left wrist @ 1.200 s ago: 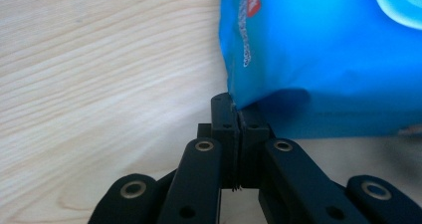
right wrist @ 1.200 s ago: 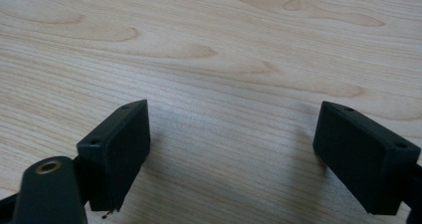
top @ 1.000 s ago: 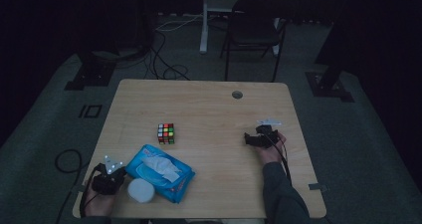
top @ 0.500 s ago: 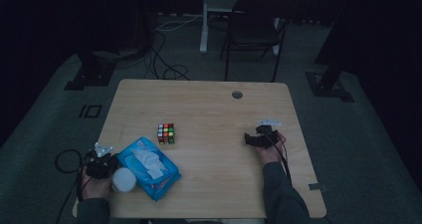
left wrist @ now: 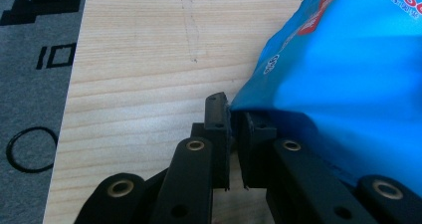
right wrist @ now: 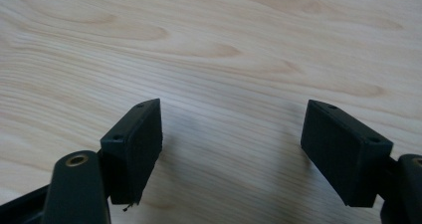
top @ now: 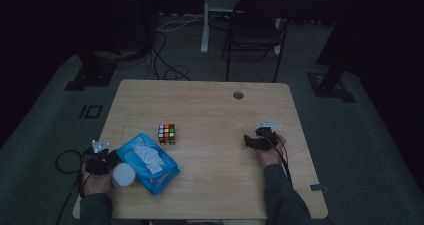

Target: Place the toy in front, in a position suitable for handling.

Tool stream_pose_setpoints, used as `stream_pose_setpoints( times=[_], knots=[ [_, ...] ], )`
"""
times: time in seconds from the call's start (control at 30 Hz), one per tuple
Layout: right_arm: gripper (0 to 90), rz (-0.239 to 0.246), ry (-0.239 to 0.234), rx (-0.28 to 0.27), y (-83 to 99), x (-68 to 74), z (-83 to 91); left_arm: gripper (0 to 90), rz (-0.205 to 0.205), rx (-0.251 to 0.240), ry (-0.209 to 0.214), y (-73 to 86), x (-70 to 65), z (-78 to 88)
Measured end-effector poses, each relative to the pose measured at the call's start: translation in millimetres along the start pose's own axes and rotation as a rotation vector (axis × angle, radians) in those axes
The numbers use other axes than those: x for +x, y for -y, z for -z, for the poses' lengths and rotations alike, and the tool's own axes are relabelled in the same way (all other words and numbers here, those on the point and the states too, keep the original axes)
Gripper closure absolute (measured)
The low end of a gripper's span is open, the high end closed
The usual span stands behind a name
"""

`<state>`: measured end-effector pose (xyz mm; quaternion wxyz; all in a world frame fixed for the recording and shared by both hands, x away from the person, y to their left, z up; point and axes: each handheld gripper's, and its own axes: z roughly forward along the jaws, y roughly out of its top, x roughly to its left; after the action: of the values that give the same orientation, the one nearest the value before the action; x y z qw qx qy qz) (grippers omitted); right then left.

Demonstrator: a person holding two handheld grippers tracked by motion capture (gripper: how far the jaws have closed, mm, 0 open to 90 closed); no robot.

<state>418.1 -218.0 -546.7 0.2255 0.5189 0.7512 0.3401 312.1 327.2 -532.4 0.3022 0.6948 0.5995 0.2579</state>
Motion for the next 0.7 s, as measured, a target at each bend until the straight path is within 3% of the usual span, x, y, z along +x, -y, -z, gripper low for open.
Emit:
stream_pose_setpoints(
  times=[0.17, 0.37, 0.57, 0.7],
  knots=[
    [24.7, 0.029, -0.038, -0.02, -6.9, 22.0, 2.6, 81.4, 0.007, -0.006, -0.001, 0.6, 1.7, -0.5],
    [24.7, 0.074, -0.112, -0.042, -21.3, 60.7, 2.8, 69.6, 0.026, -0.008, -0.034, 3.6, 4.5, 5.9],
    [24.3, 0.115, -0.171, -0.058, -37.8, 98.5, -2.2, 60.3, 0.049, -0.069, -0.07, 3.9, 4.2, 35.6],
    [22.9, 0.143, -0.211, -0.064, -45.7, 123.1, -5.1, 58.5, 0.037, -0.132, -0.064, -2.6, -5.9, 58.8]
  ],
)
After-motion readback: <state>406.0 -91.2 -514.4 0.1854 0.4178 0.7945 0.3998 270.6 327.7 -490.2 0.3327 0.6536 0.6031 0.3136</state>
